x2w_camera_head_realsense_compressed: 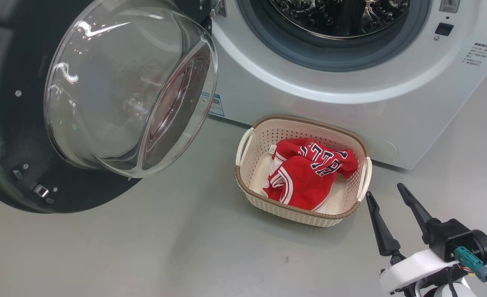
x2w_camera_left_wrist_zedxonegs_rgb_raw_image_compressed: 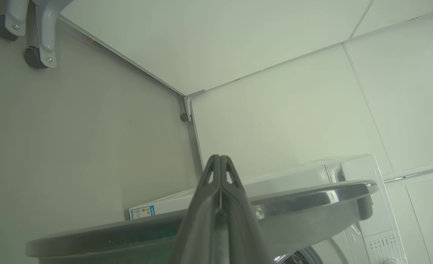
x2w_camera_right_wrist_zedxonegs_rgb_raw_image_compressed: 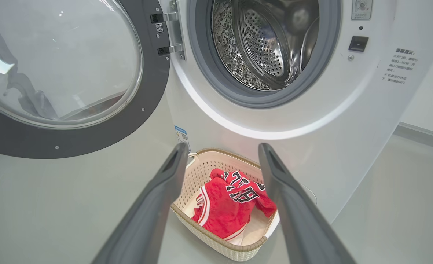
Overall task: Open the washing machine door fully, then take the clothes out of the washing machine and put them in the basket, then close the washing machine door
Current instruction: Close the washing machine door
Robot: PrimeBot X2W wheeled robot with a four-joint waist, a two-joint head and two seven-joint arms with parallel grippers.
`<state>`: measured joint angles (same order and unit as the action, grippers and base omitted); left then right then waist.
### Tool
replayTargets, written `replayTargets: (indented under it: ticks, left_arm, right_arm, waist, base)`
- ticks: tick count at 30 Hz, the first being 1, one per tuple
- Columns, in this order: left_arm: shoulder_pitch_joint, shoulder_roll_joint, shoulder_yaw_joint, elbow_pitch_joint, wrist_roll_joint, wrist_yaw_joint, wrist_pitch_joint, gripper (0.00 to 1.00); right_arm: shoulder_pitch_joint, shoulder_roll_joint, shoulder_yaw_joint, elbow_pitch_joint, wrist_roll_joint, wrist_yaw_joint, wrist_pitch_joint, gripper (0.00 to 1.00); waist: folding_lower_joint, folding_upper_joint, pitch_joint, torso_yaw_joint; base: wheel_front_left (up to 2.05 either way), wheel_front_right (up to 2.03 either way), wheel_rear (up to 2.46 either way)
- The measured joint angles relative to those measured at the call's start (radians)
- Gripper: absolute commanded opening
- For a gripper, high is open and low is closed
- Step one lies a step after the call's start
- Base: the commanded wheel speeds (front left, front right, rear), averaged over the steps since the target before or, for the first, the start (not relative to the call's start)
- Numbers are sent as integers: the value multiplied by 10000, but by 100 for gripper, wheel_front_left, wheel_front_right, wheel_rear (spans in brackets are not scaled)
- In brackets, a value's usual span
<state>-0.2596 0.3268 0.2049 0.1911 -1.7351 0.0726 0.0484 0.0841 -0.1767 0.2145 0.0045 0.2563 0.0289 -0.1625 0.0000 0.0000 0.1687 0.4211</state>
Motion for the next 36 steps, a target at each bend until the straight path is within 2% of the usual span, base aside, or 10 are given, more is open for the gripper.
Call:
replayTargets:
  ticks: [24, 36]
  left_arm:
    - [-78, 63, -1118, 525, 2, -913, 1480, 0]
    - [208, -253, -1871, -29, -84, -1494, 2422, 0]
  right_arm:
    - [-50, -46, 0, 8, 61, 8, -13, 100]
    - [-49, -38, -10, 40, 73, -2, -17, 100]
  waist:
    - [0, 0, -72, 63]
    - [0, 0, -200, 28]
  base:
    - [0, 0, 0]
    - [0, 0, 0]
